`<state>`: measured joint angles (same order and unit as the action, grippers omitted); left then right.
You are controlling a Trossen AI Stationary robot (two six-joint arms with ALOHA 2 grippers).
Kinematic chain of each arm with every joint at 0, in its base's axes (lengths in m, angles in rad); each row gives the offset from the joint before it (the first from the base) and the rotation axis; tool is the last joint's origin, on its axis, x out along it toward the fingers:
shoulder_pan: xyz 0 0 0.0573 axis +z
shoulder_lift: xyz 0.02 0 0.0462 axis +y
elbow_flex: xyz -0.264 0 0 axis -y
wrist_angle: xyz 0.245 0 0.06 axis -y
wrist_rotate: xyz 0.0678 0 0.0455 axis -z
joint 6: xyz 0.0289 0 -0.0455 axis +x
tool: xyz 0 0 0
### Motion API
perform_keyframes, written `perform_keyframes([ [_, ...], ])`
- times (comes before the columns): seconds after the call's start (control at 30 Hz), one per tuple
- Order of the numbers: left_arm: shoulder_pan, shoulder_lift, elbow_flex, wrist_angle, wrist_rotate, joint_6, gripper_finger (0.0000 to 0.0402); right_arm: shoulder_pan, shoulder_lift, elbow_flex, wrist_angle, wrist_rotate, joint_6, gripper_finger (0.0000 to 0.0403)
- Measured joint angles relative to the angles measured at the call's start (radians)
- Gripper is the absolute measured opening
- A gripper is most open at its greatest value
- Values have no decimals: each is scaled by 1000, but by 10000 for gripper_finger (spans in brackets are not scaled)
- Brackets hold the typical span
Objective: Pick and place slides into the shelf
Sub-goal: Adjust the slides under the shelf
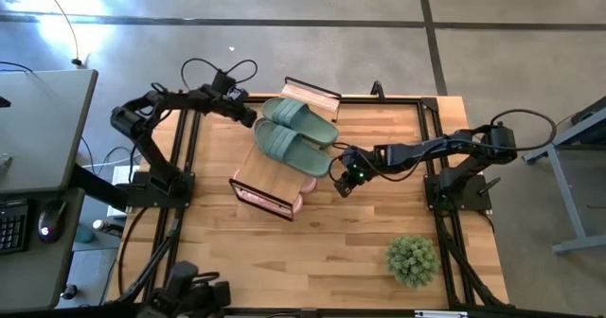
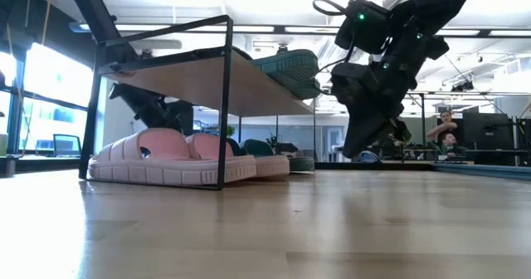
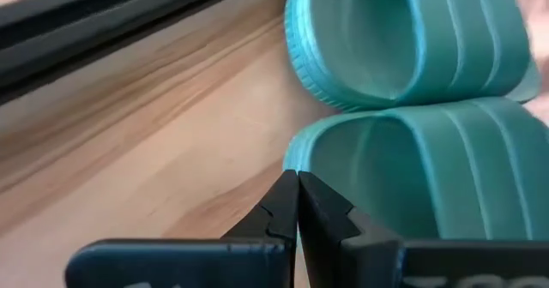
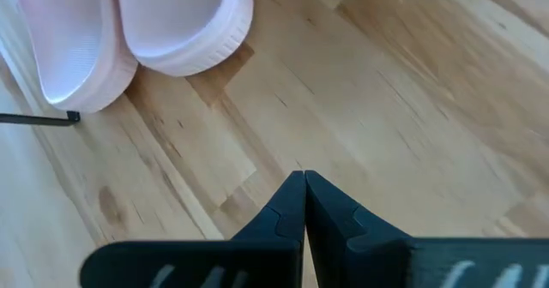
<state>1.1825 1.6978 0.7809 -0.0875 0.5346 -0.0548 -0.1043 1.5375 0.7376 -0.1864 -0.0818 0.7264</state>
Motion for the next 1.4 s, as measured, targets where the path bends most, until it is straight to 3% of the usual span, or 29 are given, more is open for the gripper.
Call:
perform_keyframes([
  [0.4, -42, 73, 102, -202, -50, 116, 0, -48, 0, 0, -9, 50, 86, 0],
  [0.63, -58, 80, 111, -208, -48, 128, 0, -148, -5, 0, -17, 38, 121, 0],
  [0.93, -57, 80, 110, -207, -34, 138, 0, -327, -23, 0, -20, -93, 148, 0],
  [1.17, -65, 80, 110, -206, -29, 151, 0, -431, -21, 0, 40, -132, 194, 0],
  [1.3, -80, 80, 110, -204, -15, 164, 0, -489, 0, -12, 136, -231, 186, 0],
  [1.4, -85, 80, 110, -205, -10, 174, 0, -525, 6, -124, 358, -292, 261, 0],
])
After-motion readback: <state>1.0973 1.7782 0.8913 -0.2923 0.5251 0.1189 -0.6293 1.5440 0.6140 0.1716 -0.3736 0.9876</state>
